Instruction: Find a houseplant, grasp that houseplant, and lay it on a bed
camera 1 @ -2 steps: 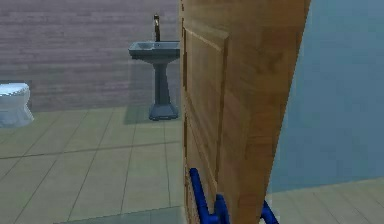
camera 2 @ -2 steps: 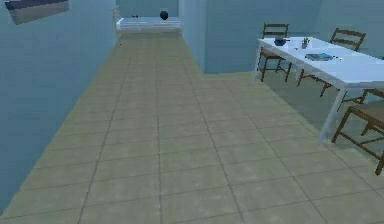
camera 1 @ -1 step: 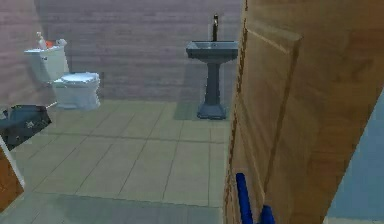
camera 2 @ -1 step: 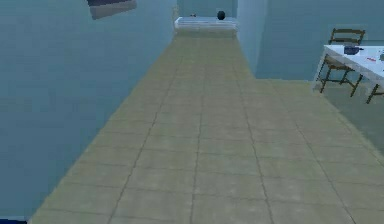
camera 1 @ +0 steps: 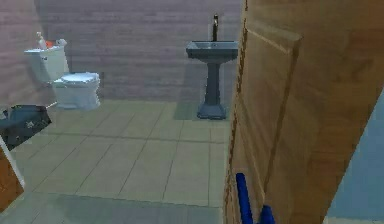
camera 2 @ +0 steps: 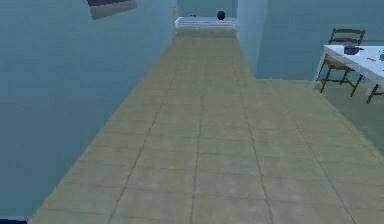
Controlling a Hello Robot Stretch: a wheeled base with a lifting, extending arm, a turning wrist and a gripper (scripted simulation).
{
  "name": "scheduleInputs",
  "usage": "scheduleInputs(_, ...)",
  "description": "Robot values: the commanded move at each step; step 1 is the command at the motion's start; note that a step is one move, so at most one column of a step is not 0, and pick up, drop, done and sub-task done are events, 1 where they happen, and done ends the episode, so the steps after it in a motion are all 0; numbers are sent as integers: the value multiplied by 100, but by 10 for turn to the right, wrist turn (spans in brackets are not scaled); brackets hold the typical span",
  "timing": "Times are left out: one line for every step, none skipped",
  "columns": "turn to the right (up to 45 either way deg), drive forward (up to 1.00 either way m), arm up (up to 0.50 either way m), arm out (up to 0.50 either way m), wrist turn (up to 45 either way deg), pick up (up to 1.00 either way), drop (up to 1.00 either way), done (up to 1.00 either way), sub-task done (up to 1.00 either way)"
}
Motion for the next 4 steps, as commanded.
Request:
scheduleInputs(-450, 0, 0, 0, 0, 0, 0, 0, 0)
scheduleInputs(-450, 0, 0, 0, 0, 0, 0, 0, 0)
scheduleInputs(-450, 0, 0, 0, 0, 0, 0, 0, 0)
scheduleInputs(-210, 0, 0, 0, 0, 0, 0, 0, 0)
